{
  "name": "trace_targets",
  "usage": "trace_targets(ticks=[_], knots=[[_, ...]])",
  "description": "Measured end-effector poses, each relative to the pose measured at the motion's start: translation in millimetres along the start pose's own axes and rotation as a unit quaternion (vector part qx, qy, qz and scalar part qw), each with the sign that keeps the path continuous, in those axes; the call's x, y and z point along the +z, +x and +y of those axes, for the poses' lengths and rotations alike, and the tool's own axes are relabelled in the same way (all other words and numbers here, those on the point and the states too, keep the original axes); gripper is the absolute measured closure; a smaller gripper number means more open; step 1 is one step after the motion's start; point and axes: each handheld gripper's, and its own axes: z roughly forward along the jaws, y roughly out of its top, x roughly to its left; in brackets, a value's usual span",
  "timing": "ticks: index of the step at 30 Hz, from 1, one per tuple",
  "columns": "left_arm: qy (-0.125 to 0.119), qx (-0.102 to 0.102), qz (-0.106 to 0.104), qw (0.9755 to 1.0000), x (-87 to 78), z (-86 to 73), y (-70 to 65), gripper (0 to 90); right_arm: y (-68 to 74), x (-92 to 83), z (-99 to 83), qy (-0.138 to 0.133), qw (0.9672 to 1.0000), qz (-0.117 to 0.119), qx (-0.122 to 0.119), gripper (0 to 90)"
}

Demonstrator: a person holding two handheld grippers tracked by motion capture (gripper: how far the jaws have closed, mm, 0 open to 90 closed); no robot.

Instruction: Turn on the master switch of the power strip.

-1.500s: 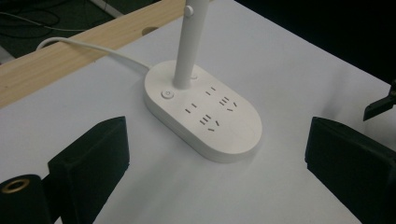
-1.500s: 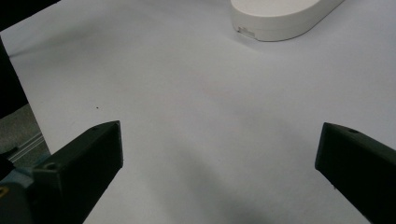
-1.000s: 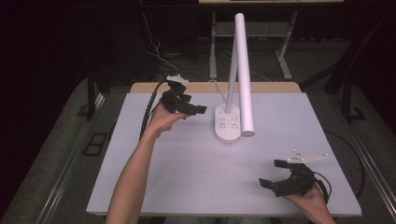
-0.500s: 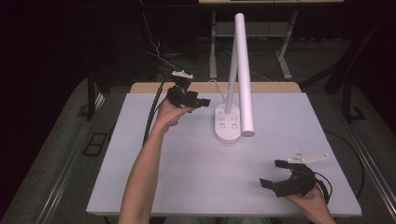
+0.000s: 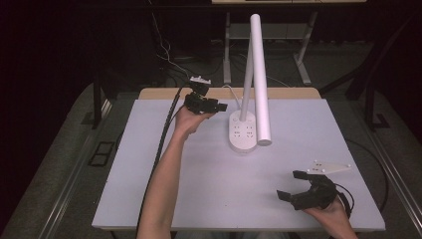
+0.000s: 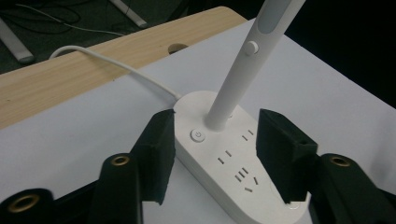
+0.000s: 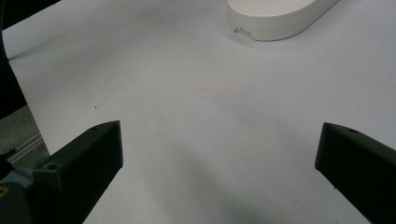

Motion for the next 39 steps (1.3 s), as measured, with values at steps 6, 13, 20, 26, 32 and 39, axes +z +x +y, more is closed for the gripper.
trace_targets(ticks=[6, 13, 20, 26, 32, 39], knots=[[0.004, 0.003, -0.012, 0.9999, 8.7, -2.5, 1.0, 62.6, 1.9, 3.9, 0.1, 0.006, 1.0, 0.003, -0.002, 0.3], [0.008, -0.004, -0.005, 0.9999, 17.9, -4.0, 0.4, 82.6, 2.0, 2.5, -0.5, 0.004, 1.0, 0.003, 0.003, 0.3], [0.014, -0.003, -0.001, 0.9999, 29.8, -5.7, -0.7, 89.9, 3.6, 3.9, -0.7, 0.006, 1.0, 0.007, 0.002, 0.3], [0.014, -0.007, 0.001, 0.9999, 41.3, -7.1, -0.4, 90.0, 4.2, 3.8, -1.0, 0.004, 1.0, 0.007, 0.0, 0.3], [0.017, -0.008, 0.003, 0.9998, 50.4, -7.2, -1.8, 90.0, 5.7, 5.1, -1.1, 0.005, 0.9999, 0.01, -0.004, 0.3], [0.024, -0.014, 0.005, 0.9996, 59.6, -10.9, 0.0, 90.0, 4.0, 2.7, -1.5, 0.004, 1.0, 0.007, 0.002, 0.3]])
